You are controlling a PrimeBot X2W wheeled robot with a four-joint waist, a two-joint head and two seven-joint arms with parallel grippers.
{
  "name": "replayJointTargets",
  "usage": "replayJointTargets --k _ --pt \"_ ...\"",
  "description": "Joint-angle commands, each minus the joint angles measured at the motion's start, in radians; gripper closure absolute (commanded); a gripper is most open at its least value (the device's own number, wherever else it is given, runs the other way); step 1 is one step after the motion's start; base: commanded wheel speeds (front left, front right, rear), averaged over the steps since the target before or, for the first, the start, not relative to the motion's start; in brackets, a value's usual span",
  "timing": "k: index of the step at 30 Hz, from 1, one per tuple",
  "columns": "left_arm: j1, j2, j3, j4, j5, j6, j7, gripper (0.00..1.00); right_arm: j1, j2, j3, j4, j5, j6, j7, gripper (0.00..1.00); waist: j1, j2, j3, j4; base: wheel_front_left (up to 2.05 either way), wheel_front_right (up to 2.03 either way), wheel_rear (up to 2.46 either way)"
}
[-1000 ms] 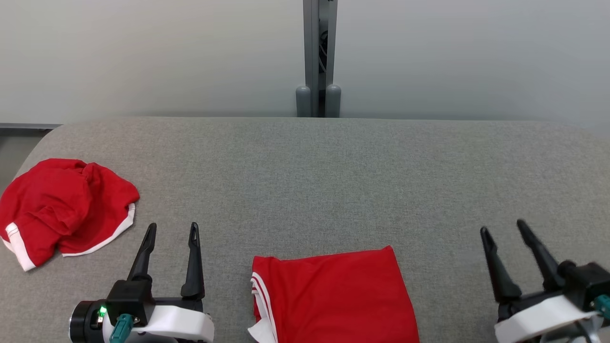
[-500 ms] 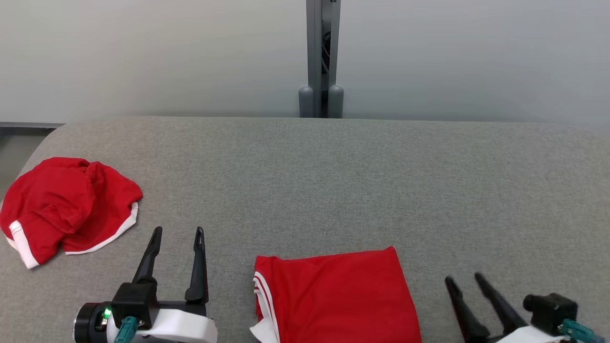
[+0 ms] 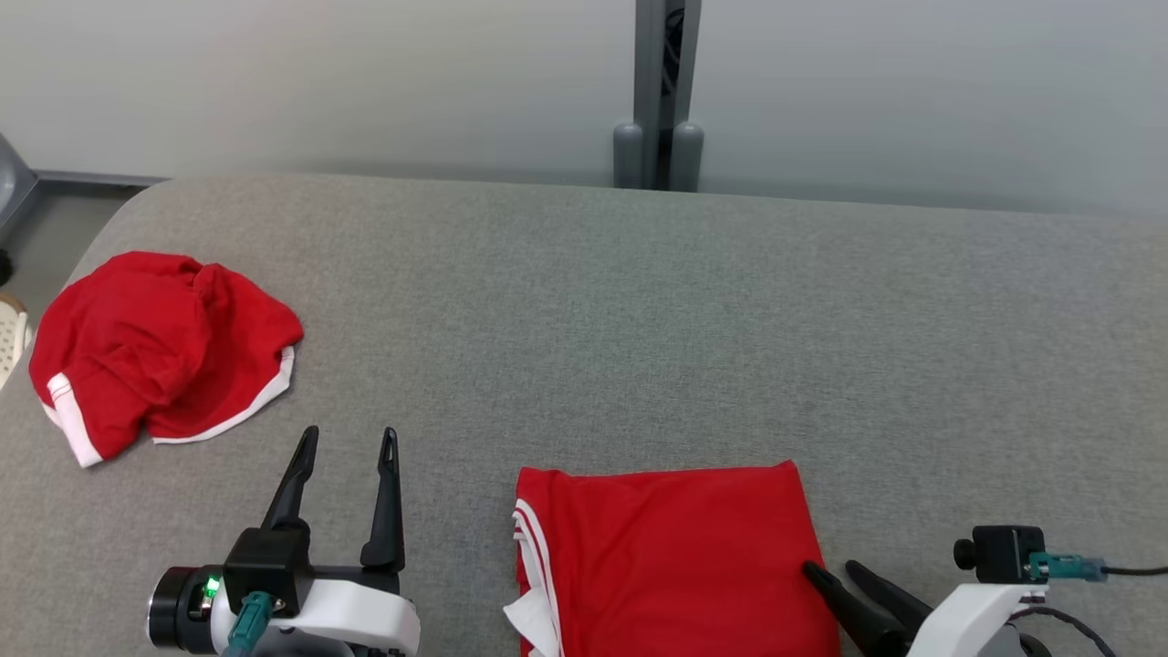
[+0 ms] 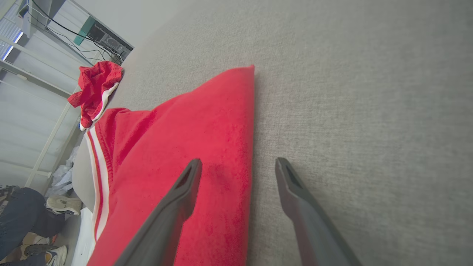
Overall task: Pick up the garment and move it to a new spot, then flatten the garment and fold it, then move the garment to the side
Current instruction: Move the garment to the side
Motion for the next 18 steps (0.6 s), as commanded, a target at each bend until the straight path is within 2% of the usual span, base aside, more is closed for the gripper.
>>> replayJointTargets --k 1,11,12,13,14,15,18 --pt "-0.02 0.003 0.003 0.002 0.001 -0.002 -0.003 0.0 -0.024 -0.01 0.014 0.015 0.037 0.001 0.016 0.0 0.0 0.0 0.018 0.016 0.0 0.0 0.0" --pt "-0.06 0.004 -0.009 0.0 -0.004 -0.005 -0.003 0.0 -0.146 -0.018 0.134 0.047 0.171 0.001 0.091 0.0 0.0 0.0 0.075 0.056 0.0 0.0 0.0" --pt "-0.062 0.004 -0.012 -0.001 -0.005 -0.004 -0.003 0.0 -0.157 -0.018 0.146 0.049 0.176 0.0 0.094 0.2 0.0 0.0 0.079 0.058 0.0 0.0 0.0" --pt "-0.063 0.003 -0.013 -0.002 -0.005 -0.002 -0.003 0.0 -0.167 -0.019 0.156 0.051 0.182 0.0 0.097 0.65 0.0 0.0 0.082 0.06 0.0 0.0 0.0" --pt "-0.065 0.003 -0.015 -0.003 -0.005 0.0 -0.003 0.0 -0.176 -0.02 0.165 0.052 0.187 0.0 0.098 0.94 0.0 0.0 0.085 0.06 0.0 0.0 0.0" --pt "-0.068 0.004 -0.016 -0.004 -0.004 0.001 -0.003 0.0 -0.188 -0.021 0.178 0.052 0.19 0.0 0.097 1.0 0.0 0.0 0.088 0.061 0.0 0.0 0.0" --pt "-0.077 0.003 -0.023 -0.009 0.007 0.0 -0.003 0.0 -0.219 -0.031 0.206 0.053 0.192 0.001 0.083 1.0 0.0 0.0 0.095 0.06 0.0 0.0 0.0"
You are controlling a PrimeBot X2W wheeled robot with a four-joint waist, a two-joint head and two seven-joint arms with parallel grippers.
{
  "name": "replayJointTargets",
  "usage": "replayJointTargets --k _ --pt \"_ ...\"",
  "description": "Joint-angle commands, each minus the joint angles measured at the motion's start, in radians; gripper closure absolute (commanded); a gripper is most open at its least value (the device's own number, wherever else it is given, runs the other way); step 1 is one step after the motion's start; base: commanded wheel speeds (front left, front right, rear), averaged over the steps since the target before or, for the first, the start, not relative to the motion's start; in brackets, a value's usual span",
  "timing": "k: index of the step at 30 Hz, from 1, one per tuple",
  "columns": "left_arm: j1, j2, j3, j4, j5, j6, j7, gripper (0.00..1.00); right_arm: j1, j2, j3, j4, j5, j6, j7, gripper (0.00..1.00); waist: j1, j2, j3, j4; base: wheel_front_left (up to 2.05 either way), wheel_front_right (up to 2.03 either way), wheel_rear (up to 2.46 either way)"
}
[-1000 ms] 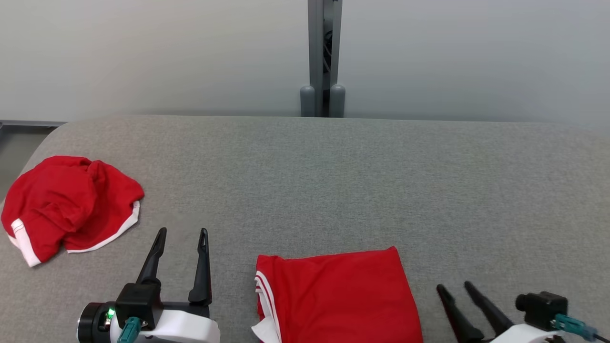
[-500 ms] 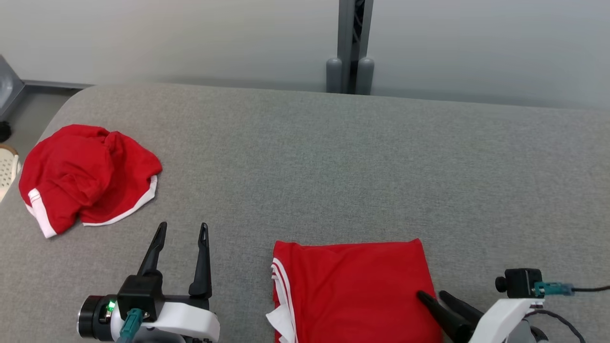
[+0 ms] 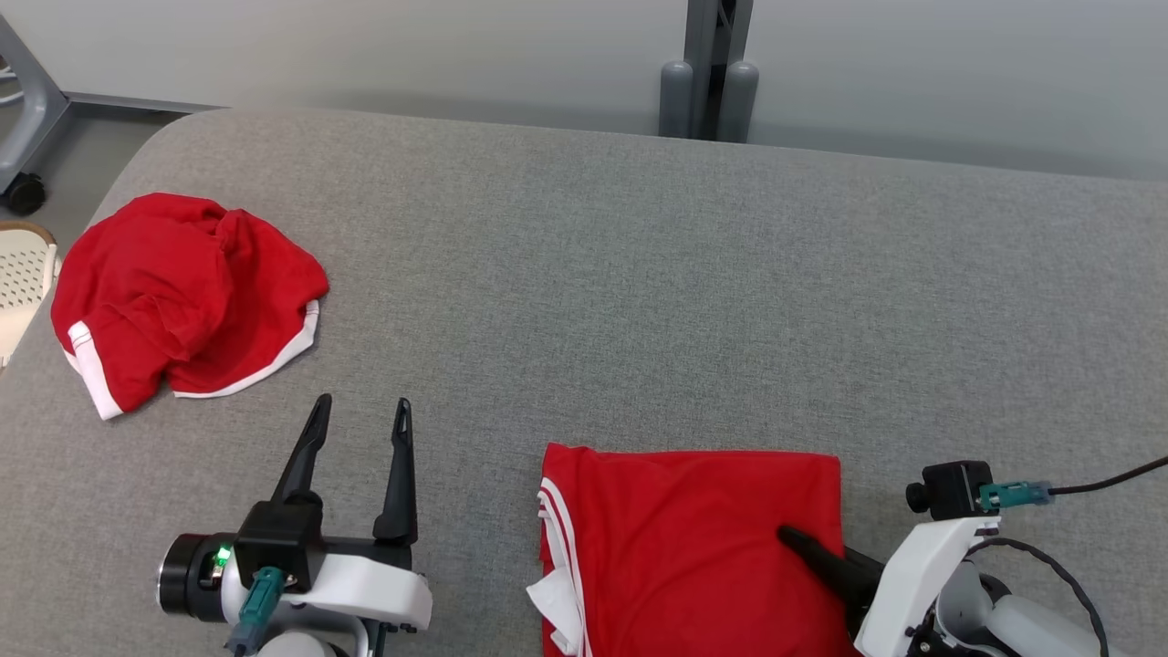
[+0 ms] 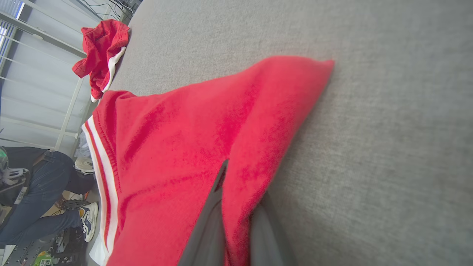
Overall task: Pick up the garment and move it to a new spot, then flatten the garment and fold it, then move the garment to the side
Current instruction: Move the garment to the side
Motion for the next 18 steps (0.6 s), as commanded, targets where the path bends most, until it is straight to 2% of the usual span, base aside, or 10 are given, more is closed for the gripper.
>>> replayJointTargets --k 1,6,13,14,17,18 --pt "-0.025 0.003 -0.004 -0.004 0.011 -0.001 -0.003 0.0 -0.019 -0.016 0.017 0.006 0.0 0.001 -0.011 1.0 0.0 0.0 0.004 -0.002 0.0 0.0 0.0" --pt "-0.042 0.004 -0.028 -0.006 0.04 -0.024 -0.003 0.0 -0.072 -0.051 0.067 0.015 -0.01 0.0 -0.035 1.0 0.0 0.0 0.024 -0.022 0.0 0.0 0.0" --pt "-0.085 0.003 -0.057 -0.025 0.066 -0.051 -0.003 0.0 -0.165 -0.165 0.149 0.007 -0.06 0.0 -0.047 1.0 0.0 0.0 0.063 -0.097 0.0 0.0 0.0" --pt "-0.085 0.003 -0.057 -0.025 0.066 -0.051 -0.003 0.0 -0.165 -0.165 0.149 0.007 -0.06 0.0 -0.047 1.0 0.0 0.0 0.063 -0.097 0.0 0.0 0.0" --pt "-0.117 0.004 -0.087 -0.042 0.065 -0.051 -0.003 0.0 -0.214 -0.243 0.176 -0.001 -0.087 0.0 -0.056 1.0 0.0 0.0 0.096 -0.131 0.0 0.0 0.0" --pt "-0.145 0.003 -0.11 -0.057 0.057 -0.045 -0.003 0.0 -0.246 -0.291 0.186 -0.003 -0.098 0.0 -0.067 1.0 0.0 0.0 0.126 -0.155 0.0 0.0 0.0"
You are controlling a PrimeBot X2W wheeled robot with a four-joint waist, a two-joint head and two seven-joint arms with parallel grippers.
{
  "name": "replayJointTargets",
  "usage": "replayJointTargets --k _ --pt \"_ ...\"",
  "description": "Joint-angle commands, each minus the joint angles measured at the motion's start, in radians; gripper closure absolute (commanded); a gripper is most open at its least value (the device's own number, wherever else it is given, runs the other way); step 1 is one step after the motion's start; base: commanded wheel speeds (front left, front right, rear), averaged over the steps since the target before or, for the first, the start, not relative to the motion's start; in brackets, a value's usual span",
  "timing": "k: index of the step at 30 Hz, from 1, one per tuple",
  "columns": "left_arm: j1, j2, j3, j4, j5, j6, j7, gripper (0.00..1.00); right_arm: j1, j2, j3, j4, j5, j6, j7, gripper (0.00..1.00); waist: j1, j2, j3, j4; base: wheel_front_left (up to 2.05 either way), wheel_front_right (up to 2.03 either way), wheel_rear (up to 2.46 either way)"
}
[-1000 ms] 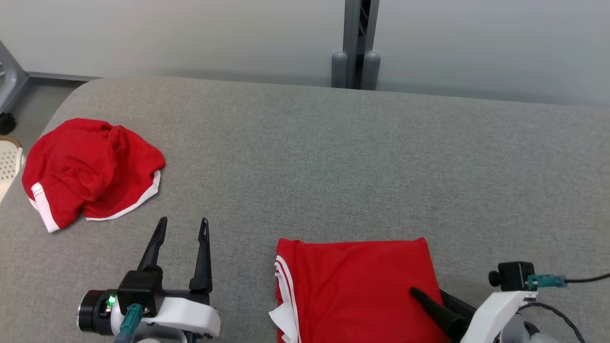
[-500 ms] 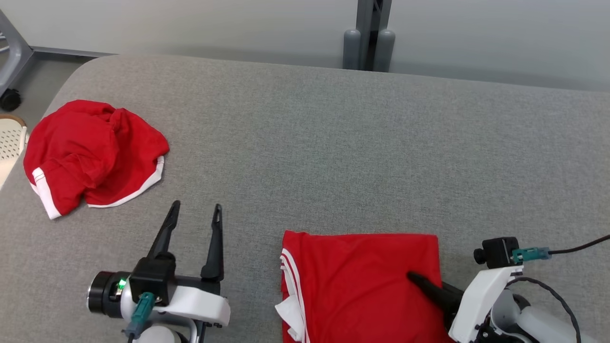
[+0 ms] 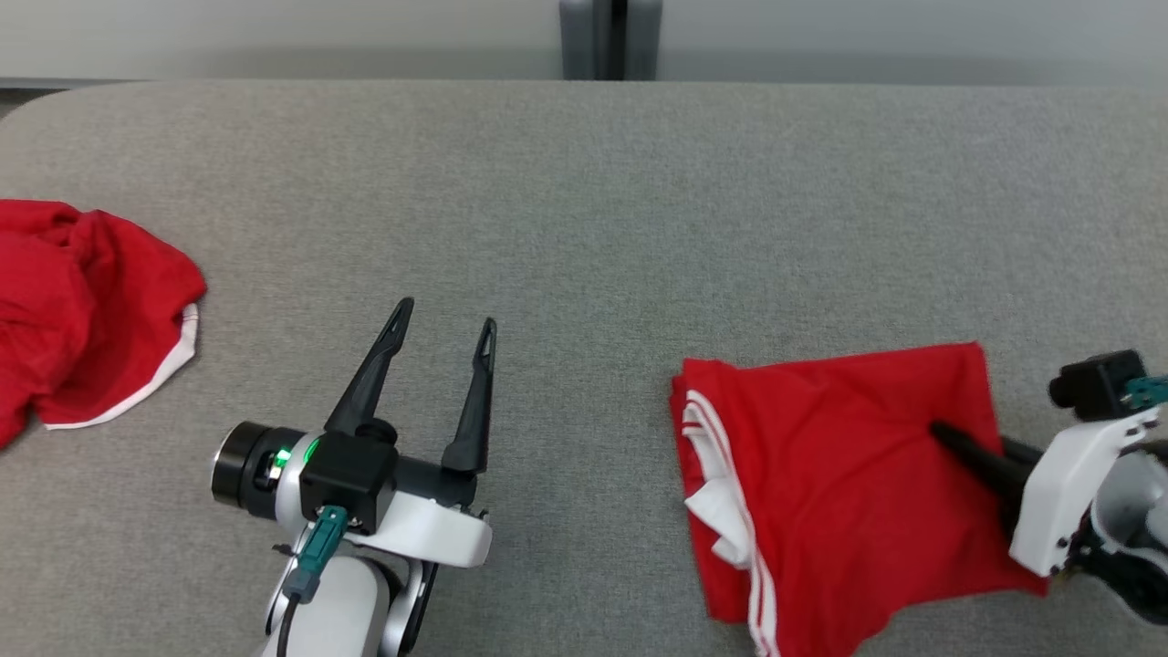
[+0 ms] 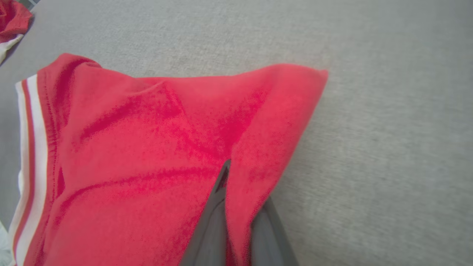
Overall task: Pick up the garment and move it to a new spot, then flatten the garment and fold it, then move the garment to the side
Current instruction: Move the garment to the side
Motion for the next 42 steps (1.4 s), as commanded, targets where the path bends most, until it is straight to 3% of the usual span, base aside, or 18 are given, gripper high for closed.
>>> replayJointTargets --k 1,7,14,24,28,29,30,31,38,42 --pt "-0.026 0.003 -0.008 -0.009 -0.007 0.006 -0.003 0.0 -0.025 -0.024 0.0 0.0 -0.006 0.0 -0.013 1.0 0.0 0.0 0.05 -0.044 0.0 0.0 0.0" --pt "-0.117 0.004 -0.096 -0.035 -0.012 0.014 -0.003 0.0 -0.114 -0.147 0.002 0.069 -0.055 0.0 -0.082 1.0 0.0 0.0 0.163 -0.099 0.0 0.0 0.0" --pt "-0.205 0.004 -0.158 -0.054 -0.013 0.021 -0.003 0.0 -0.188 -0.237 -0.015 0.21 -0.111 0.0 -0.144 1.0 0.0 0.0 0.284 -0.128 0.0 0.0 0.0" --pt "-0.269 0.004 -0.218 -0.055 -0.001 0.017 -0.003 0.0 -0.309 -0.223 -0.083 0.467 -0.261 0.0 -0.219 1.0 0.0 0.0 0.375 -0.128 0.0 0.0 0.0" --pt "-0.278 0.003 -0.222 -0.053 -0.009 0.014 -0.003 0.0 -0.348 -0.168 -0.116 0.59 -0.335 0.0 -0.237 1.0 0.0 0.0 0.383 -0.116 0.0 0.0 0.0" --pt "-0.277 0.004 -0.22 -0.052 -0.01 0.015 -0.003 0.0 -0.354 -0.154 -0.123 0.614 -0.347 0.0 -0.24 0.68 0.0 0.0 0.383 -0.114 0.0 0.0 0.0" --pt "-0.275 0.003 -0.219 -0.052 -0.011 0.014 -0.003 0.0 -0.36 -0.145 -0.127 0.635 -0.359 0.0 -0.242 0.19 0.0 0.0 0.382 -0.111 0.0 0.0 0.0" --pt "-0.272 0.003 -0.217 -0.051 -0.012 0.014 -0.003 0.0 -0.361 -0.131 -0.134 0.659 -0.362 0.0 -0.242 0.0 0.0 0.0 0.379 -0.109 0.0 0.0 0.0" --pt "-0.236 0.003 -0.205 -0.039 -0.02 0.018 -0.003 0.0 -0.37 -0.053 -0.18 0.732 -0.367 0.001 -0.249 0.0 0.0 0.0 0.333 -0.1 0.0 0.0 0.0" --pt "-0.224 0.003 -0.2 -0.037 -0.028 0.023 -0.003 0.0 -0.354 -0.039 -0.196 0.737 -0.364 0.0 -0.249 0.0 0.0 0.0 0.297 -0.097 0.0 0.0 0.0"
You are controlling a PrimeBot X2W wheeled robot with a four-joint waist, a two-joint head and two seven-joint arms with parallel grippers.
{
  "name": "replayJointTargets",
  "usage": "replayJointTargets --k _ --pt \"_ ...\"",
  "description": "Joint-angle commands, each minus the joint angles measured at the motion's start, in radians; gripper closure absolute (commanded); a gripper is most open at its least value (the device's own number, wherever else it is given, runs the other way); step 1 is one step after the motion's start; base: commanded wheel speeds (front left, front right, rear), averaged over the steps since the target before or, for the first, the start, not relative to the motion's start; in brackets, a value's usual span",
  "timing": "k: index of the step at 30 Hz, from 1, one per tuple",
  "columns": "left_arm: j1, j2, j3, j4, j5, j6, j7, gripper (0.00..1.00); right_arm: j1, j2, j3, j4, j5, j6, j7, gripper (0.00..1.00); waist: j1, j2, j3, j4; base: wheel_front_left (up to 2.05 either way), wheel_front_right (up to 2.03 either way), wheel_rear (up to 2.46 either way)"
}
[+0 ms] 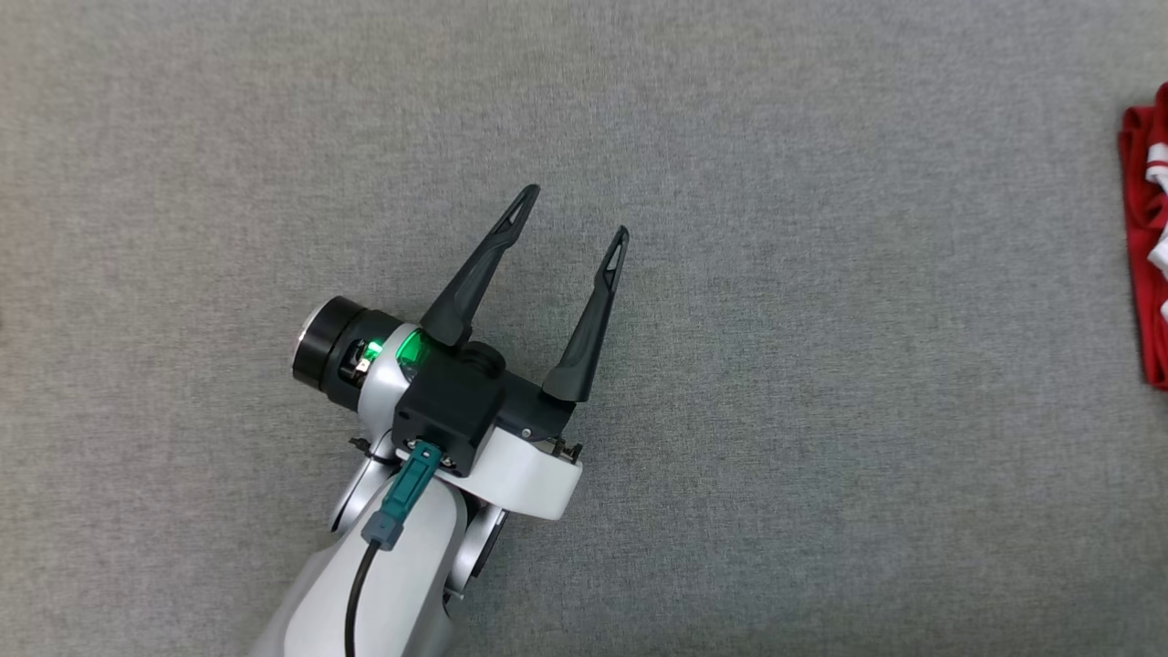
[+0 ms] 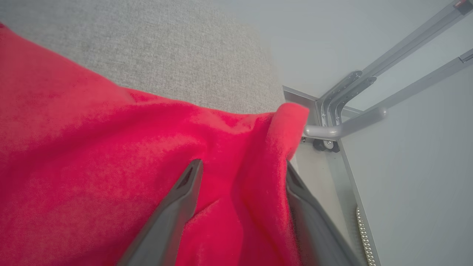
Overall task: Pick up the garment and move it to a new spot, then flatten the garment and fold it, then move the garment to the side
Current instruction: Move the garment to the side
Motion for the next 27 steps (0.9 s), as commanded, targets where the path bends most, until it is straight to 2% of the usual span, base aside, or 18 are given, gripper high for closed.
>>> replayJointTargets --k 1,10,13,16,21,27 --pt "0.003 0.003 0.007 0.0 -0.007 0.006 -0.003 0.0 0.014 0.001 -0.004 0.007 0.002 0.0 -0.007 0.0 0.0 0.0 -0.022 0.002 0.0 0.0 0.0" --pt "0.069 0.003 0.054 0.005 0.0 0.005 -0.003 0.0 0.076 0.054 -0.115 -0.021 -0.069 0.0 -0.007 0.0 0.0 0.0 -0.126 -0.019 0.0 0.0 0.0" --pt "0.098 0.003 0.078 0.006 -0.004 0.006 -0.003 0.0 0.073 0.057 -0.161 -0.026 -0.158 0.0 -0.006 0.0 0.0 0.0 -0.166 -0.027 0.0 0.0 0.0" --pt "0.125 0.004 0.1 0.002 -0.018 0.012 -0.003 0.0 0.108 0.102 -0.245 -0.073 -0.202 0.0 -0.005 0.0 0.0 0.0 -0.207 -0.029 0.0 0.0 0.0" --pt "0.173 0.003 0.138 -0.012 -0.03 0.02 -0.003 0.0 0.21 0.171 -0.429 -0.26 -0.266 0.0 -0.005 0.0 0.0 0.0 -0.281 -0.03 0.0 0.0 0.0" --pt "0.221 0.003 0.18 -0.021 -0.027 0.022 -0.003 0.0 0.426 0.303 -0.695 -0.589 -0.384 0.0 -0.005 0.0 0.0 0.0 -0.354 -0.02 0.0 0.0 0.0"
